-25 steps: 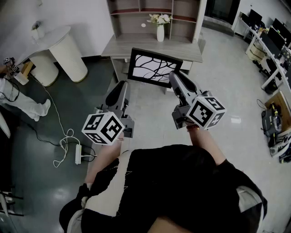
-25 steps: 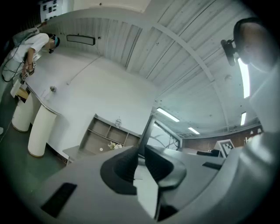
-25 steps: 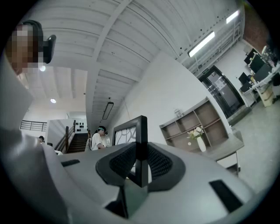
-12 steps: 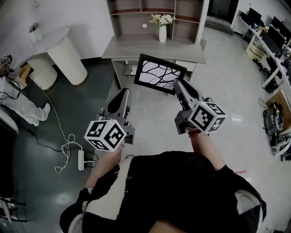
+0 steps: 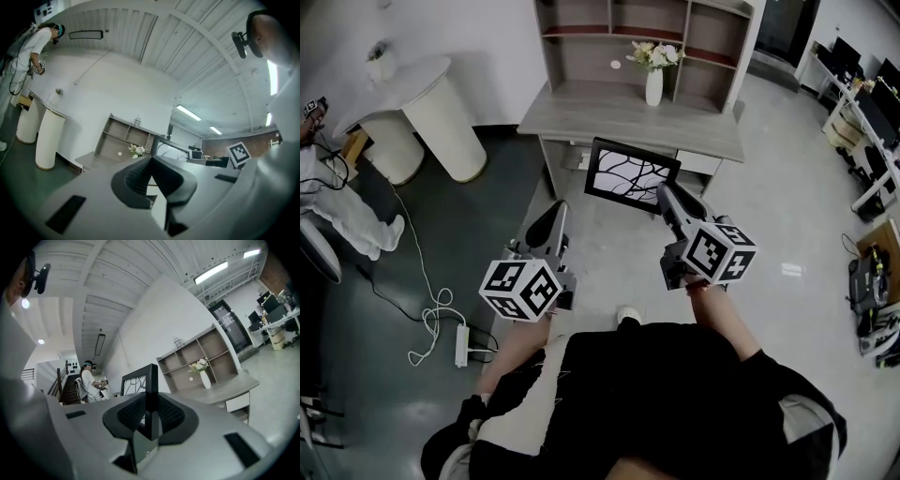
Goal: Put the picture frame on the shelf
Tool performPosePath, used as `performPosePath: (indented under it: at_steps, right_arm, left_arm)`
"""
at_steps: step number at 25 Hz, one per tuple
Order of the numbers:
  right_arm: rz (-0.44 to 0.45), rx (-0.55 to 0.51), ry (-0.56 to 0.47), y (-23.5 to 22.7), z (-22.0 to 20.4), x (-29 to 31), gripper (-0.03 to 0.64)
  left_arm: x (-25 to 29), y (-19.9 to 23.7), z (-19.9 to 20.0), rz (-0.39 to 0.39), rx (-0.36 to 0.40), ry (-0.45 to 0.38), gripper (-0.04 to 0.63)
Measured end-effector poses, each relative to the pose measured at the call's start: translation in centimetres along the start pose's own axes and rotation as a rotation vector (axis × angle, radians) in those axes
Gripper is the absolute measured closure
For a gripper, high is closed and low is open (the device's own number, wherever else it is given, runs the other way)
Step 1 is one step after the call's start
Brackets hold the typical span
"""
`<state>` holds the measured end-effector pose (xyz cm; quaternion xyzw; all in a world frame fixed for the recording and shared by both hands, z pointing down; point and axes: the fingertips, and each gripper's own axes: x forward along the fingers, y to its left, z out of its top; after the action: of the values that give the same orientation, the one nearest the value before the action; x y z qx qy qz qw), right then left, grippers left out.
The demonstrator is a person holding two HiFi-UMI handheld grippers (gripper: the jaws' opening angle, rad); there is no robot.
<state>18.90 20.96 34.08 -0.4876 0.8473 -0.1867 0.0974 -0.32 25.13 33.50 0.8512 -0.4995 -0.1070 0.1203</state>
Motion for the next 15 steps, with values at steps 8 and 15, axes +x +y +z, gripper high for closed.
performPosePath:
  at_steps: [8,15]
  right_arm:
    - [0.036,-0.022,0.029,-6.0,3.4,8.8,0.535]
    - [0.058,-0.048,0.018,-10.7,7.0,14.3,0.535]
  left_arm:
    - [10.5,3.4,0.6,0.072,0.02,0.007,0.584]
    - [17.8,4.0,1.6,0.075,0.054,-0.015,0.584]
